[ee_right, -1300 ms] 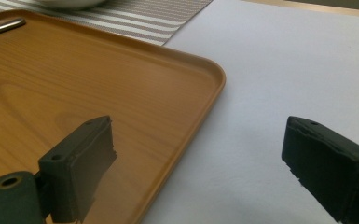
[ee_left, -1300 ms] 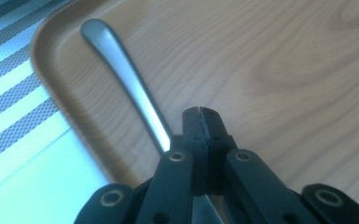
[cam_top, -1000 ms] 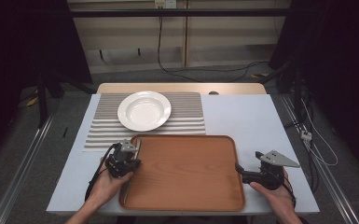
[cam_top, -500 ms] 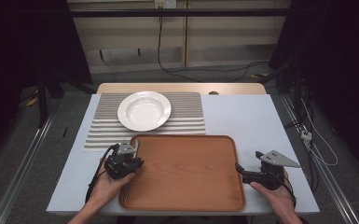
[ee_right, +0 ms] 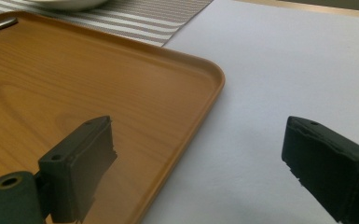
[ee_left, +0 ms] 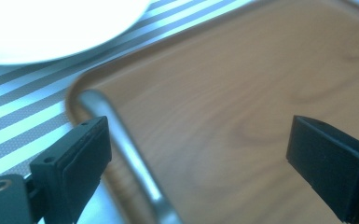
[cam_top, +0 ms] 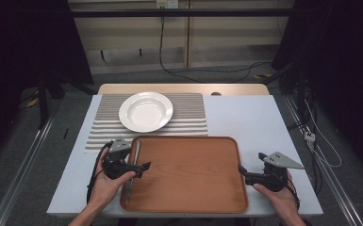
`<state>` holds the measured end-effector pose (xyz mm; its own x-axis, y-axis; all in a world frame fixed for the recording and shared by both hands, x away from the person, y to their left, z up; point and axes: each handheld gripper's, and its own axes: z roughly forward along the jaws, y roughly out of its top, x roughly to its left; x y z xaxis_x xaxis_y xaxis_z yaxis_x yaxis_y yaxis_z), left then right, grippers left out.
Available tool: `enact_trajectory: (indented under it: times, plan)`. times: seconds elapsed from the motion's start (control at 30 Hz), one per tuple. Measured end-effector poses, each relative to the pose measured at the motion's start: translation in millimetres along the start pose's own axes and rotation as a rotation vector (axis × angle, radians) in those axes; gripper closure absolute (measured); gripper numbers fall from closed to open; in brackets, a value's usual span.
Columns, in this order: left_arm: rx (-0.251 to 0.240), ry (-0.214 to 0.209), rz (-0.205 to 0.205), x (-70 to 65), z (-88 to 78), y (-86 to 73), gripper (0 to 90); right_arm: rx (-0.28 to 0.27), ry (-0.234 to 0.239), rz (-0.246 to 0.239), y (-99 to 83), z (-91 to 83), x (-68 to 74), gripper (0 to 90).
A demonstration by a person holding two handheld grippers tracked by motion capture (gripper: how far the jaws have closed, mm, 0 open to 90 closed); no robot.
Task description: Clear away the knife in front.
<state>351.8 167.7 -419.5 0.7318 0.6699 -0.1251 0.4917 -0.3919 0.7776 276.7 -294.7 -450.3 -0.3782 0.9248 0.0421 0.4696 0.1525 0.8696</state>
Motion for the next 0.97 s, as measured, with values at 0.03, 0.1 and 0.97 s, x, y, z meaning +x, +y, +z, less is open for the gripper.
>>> enact_trajectory:
  times: [0.03,0.1,0.97]
  plan:
    - [-0.006,0.007,0.004,-1.2,-1.8,0.5,6.5,0.000,-0.001,0.000,0.2,0.4,-0.3,9.1]
    - [-0.014,0.009,0.014,-2.4,-6.0,1.4,6.7,0.001,-0.001,0.001,0.4,1.5,-0.7,9.1]
    - [-0.101,0.210,-0.046,22.6,-48.7,-42.8,5.6,0.002,-0.019,0.012,-1.7,-2.1,-2.8,8.9]
